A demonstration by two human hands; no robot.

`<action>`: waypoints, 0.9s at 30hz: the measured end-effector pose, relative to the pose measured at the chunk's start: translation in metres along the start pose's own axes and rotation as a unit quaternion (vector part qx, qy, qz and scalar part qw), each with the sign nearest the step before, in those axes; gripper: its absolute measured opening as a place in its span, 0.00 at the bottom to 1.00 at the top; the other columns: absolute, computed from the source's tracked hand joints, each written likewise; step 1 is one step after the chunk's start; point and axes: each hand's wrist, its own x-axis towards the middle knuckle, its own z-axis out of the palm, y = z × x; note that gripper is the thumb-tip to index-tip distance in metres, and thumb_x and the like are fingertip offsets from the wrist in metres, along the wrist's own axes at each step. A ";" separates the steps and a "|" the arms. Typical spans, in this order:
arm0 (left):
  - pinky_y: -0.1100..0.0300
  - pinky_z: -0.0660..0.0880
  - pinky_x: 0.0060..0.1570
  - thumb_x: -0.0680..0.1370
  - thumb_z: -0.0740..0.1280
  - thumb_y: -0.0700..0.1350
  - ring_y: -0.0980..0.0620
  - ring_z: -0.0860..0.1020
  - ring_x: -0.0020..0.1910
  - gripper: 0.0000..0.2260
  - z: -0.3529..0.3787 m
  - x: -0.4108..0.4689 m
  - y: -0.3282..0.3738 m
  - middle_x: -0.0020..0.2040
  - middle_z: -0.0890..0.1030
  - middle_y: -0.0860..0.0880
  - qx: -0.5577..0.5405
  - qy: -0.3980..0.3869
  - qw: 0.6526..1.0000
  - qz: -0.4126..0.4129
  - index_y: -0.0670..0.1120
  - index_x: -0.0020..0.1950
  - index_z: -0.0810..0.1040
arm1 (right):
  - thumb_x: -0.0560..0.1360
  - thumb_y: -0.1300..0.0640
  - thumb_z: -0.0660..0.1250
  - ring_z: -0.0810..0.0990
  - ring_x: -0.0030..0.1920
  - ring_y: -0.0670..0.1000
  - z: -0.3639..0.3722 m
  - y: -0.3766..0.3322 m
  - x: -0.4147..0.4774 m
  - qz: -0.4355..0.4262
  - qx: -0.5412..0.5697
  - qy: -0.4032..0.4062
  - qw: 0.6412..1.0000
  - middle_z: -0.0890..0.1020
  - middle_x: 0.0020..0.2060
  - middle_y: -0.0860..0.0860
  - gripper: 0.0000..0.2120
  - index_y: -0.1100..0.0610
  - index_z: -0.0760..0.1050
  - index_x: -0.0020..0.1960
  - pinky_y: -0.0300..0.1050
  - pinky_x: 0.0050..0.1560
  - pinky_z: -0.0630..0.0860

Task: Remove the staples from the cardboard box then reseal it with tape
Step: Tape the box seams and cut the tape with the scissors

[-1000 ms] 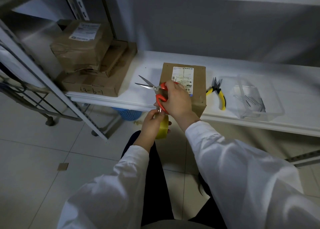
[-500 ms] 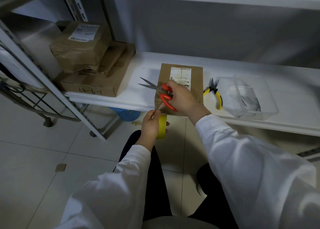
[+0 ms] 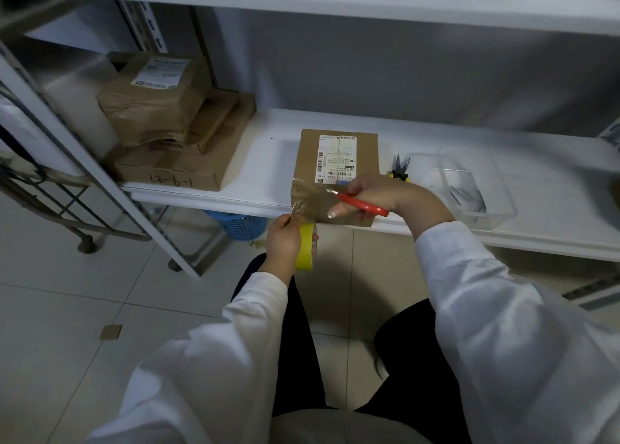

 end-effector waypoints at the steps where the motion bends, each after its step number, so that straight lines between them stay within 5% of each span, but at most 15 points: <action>1: 0.65 0.73 0.19 0.80 0.61 0.41 0.55 0.75 0.17 0.11 0.000 -0.001 0.001 0.19 0.77 0.52 -0.003 0.000 1.000 0.000 0.47 0.38 0.74 | 0.68 0.43 0.71 0.77 0.36 0.49 -0.003 0.001 -0.006 0.009 -0.005 -0.020 1.000 0.77 0.32 0.49 0.13 0.51 0.73 0.36 0.39 0.37 0.72; 9: 0.69 0.70 0.16 0.79 0.60 0.39 0.59 0.73 0.15 0.07 -0.001 -0.004 0.005 0.17 0.75 0.54 0.015 -0.020 1.000 -0.003 0.43 0.42 0.74 | 0.56 0.35 0.75 0.71 0.24 0.47 0.000 0.020 -0.001 0.122 -0.011 -0.079 0.989 0.78 0.27 0.53 0.35 0.56 0.75 0.55 0.36 0.26 0.68; 10: 0.69 0.71 0.17 0.79 0.60 0.39 0.59 0.74 0.16 0.07 -0.002 -0.002 0.005 0.17 0.75 0.54 0.021 -0.018 1.000 -0.001 0.43 0.42 0.74 | 0.58 0.35 0.75 0.71 0.23 0.47 0.001 0.020 0.002 0.125 -0.010 -0.079 0.989 0.78 0.27 0.53 0.32 0.56 0.75 0.51 0.36 0.25 0.68; 12: 0.65 0.79 0.32 0.79 0.59 0.39 0.56 0.82 0.31 0.10 -0.002 0.003 0.002 0.25 0.80 0.51 0.025 -0.013 1.000 -0.005 0.46 0.40 0.74 | 0.64 0.39 0.74 0.70 0.21 0.45 0.003 0.018 0.005 0.134 -0.010 -0.073 0.988 0.77 0.27 0.52 0.22 0.55 0.72 0.41 0.35 0.24 0.68; 14: 0.50 0.77 0.57 0.78 0.60 0.41 0.44 0.81 0.50 0.11 -0.003 0.008 -0.002 0.40 0.81 0.45 0.046 -0.005 0.999 0.005 0.50 0.38 0.76 | 0.66 0.41 0.73 0.70 0.19 0.44 0.004 0.014 0.009 0.123 -0.008 -0.063 0.990 0.76 0.25 0.51 0.19 0.53 0.69 0.37 0.33 0.22 0.66; 16: 0.43 0.73 0.62 0.78 0.61 0.43 0.39 0.79 0.54 0.11 -0.004 0.018 -0.009 0.47 0.80 0.43 0.052 0.005 0.999 -0.002 0.51 0.37 0.76 | 0.68 0.43 0.73 0.70 0.19 0.44 0.006 0.009 0.012 0.105 0.007 -0.064 0.992 0.73 0.22 0.49 0.18 0.50 0.66 0.35 0.32 0.21 0.65; 24: 0.43 0.74 0.56 0.78 0.60 0.42 0.42 0.78 0.47 0.07 -0.005 0.013 -0.004 0.46 0.79 0.42 0.068 -0.005 0.998 0.010 0.49 0.40 0.74 | 0.66 0.41 0.74 0.72 0.20 0.45 0.003 0.005 0.023 0.112 -0.013 -0.093 0.989 0.71 0.21 0.50 0.20 0.53 0.68 0.36 0.34 0.23 0.67; 27: 0.53 0.78 0.49 0.78 0.62 0.43 0.44 0.80 0.43 0.09 -0.005 0.010 0.001 0.42 0.80 0.44 0.054 0.000 0.998 -0.017 0.49 0.38 0.75 | 0.66 0.40 0.73 0.73 0.21 0.46 0.002 0.007 0.025 0.124 -0.016 -0.098 0.987 0.71 0.21 0.49 0.21 0.54 0.68 0.36 0.36 0.25 0.68</action>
